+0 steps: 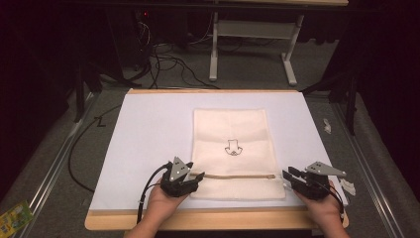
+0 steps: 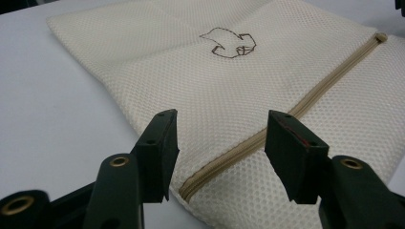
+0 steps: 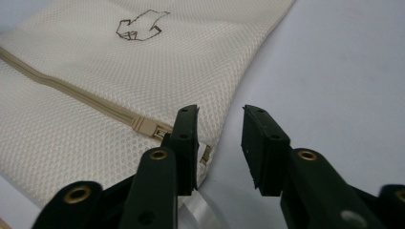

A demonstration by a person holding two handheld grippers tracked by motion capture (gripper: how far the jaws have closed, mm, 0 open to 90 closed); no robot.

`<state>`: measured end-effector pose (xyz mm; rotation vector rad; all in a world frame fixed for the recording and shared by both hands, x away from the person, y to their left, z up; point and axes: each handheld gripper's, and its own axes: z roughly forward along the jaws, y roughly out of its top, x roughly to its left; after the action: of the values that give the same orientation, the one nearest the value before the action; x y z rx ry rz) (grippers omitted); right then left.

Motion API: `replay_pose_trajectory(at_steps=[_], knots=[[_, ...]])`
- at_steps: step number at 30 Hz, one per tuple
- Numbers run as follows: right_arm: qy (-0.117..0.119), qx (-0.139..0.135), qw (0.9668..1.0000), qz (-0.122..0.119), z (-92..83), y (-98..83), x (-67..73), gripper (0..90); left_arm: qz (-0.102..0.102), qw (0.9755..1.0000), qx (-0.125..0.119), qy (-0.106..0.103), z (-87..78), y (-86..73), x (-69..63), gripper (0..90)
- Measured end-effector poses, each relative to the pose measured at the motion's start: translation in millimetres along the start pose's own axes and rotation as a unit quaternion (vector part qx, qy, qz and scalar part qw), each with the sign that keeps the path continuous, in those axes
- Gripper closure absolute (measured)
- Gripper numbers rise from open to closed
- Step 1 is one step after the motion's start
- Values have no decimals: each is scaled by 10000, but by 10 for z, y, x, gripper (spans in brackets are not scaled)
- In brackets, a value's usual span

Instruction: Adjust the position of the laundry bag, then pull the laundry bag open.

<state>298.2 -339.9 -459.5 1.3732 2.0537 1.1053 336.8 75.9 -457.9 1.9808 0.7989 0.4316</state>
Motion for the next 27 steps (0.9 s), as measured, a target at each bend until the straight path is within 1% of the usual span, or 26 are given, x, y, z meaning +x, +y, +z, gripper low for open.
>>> replay_pose_trajectory(at_steps=[1, 2, 3, 4, 5, 6, 7, 8, 9, 10, 11, 12, 14, 16, 19, 20, 23, 25, 27], knots=[[47, 63, 10000, 17, 30, -7, 23, 661, -52, 9999, -61, -142, 36, 48, -52, 466], [51, 109, 9999, 15, 43, -11, 38, 660, 8, 9998, -84, -174, 57, 71, -91, 466], [51, 109, 9999, 15, 43, -11, 38, 660, 8, 9998, -84, -174, 57, 71, -91, 469], [27, 159, 9999, 7, 64, -18, 57, 658, 140, 9996, -99, -207, 103, 100, -176, 476], [27, 159, 9999, 7, 64, -18, 57, 658, 140, 9996, -99, -207, 103, 100, -176, 478], [6, 188, 9998, 0, 80, -23, 58, 656, 150, 9993, 179, -298, 164, 140, -234, 488], [-10, 211, 9998, 55, 88, -25, 54, 651, 150, 9993, 179, -298, 164, 140, -234, 474], [-10, 211, 9998, 55, 88, -25, 54, 651, 118, 9990, 268, -350, 197, 157, -256, 474], [-35, 298, 9993, 202, 113, -28, 22, 633, -2, 9984, 277, -491, 237, 182, -299, 422], [-39, 325, 9991, 278, 128, -27, 7, 635, -22, 9979, 277, -578, 249, 195, -317, 421], [-39, 325, 9991, 278, 128, -27, 7, 635, -22, 9979, 277, -578, 249, 195, -317, 419], [-25, 366, 9988, 333, 159, -26, -12, 645, -26, 9976, 220, -660, 262, 212, -361, 415], [-14, 385, 9988, 298, 179, -26, -15, 659, -22, 9974, 207, -695, 267, 215, -378, 410], [25, 384, 9987, 324, 187, -20, -7, 660, 34, 9969, 219, -759, 276, 212, -409, 401], [78, 408, 9987, 301, 195, -20, -2, 656, 90, 9968, 241, -763, 273, 196, -416, 380], [135, 439, 9986, 272, 208, -20, 3, 656, 119, 9967, 252, -767, 259, 175, -410, 374], [158, 493, 9983, 263, 226, -15, 8, 657, 121, 9969, 289, -729, 239, 148, -391, 377], [203, 566, 9979, 258, 262, -8, 14, 664, 60, 9974, 355, -625, 202, 114, -350, 380], [212, 597, 9977, 254, 275, -5, 12, 667, 24, 9976, 333, -606, 187, 104, -337, 380]])
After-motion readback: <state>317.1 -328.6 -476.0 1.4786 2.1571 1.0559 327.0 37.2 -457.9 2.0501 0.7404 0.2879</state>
